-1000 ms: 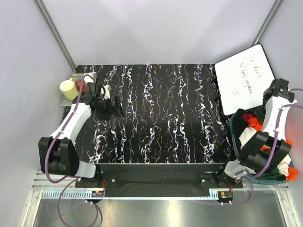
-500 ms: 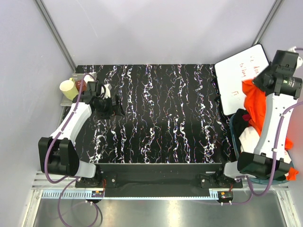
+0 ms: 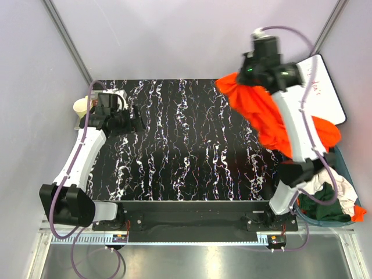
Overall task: Fold and stack the t-shirts
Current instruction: Move the tshirt to the center of the board
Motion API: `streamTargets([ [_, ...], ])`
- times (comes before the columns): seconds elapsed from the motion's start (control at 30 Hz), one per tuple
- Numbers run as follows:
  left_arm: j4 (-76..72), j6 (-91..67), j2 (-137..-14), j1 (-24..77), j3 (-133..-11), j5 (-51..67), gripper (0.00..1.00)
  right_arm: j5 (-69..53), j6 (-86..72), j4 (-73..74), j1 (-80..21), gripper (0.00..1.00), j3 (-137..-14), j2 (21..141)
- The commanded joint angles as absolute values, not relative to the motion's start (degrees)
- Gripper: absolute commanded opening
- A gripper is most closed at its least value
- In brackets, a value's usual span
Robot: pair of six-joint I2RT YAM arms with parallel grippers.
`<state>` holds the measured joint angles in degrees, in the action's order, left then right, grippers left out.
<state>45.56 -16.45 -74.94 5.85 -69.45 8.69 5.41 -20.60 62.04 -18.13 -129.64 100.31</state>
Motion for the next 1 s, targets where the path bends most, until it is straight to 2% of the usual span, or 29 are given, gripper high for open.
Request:
streamTargets([
  [0.0,45.7,-17.9,-72.6,6.0,-73.3,3.7,0.99,5.2,-19.1,62.5,-26.7,0.00,-132.0,108.3],
  [0.2,46.1,-18.5,-71.4,6.0,-75.4,3.2,0.99,-1.5,-20.2,57.9,-35.6,0.00,-132.2,123.6],
  [0.3,46.1,-19.0,-71.2,6.0,-75.4,3.9,0.99,-5.7,-20.7,57.7,-40.4,0.00,-139.0,133.0],
  [0.4,46.1,-19.2,-71.1,6.0,-74.8,4.9,0.99,-9.8,-21.4,58.8,-44.8,0.00,-152.1,144.4],
  [0.57,46.1,-18.6,-70.2,6.0,-74.5,4.8,0.99,-16.9,-21.4,58.4,-49.0,0.00,-158.2,149.8],
  [0.7,46.1,-18.8,-70.7,6.1,-74.4,5.1,0.99,-19.7,-20.0,56.8,-51.2,0.01,-156.5,148.3],
  [0.8,46.1,-18.7,-71.0,6.1,-73.2,7.2,0.99,-13.6,-18.0,57.0,-50.7,0.18,-152.1,143.0],
  [0.9,45.4,-18.4,-70.5,7.1,-70.5,7.4,0.99,-3.0,-15.0,57.0,-49.8,0.25,-147.2,136.3],
  [0.93,45.6,-18.1,-70.7,7.6,-69.8,7.2,0.99,2.4,-14.6,57.0,-48.7,0.43,-145.9,134.5],
  [0.97,45.7,-18.3,-70.8,7.6,-69.0,6.8,0.99,5.2,-14.9,56.9,-47.9,0.53,-144.7,132.9],
])
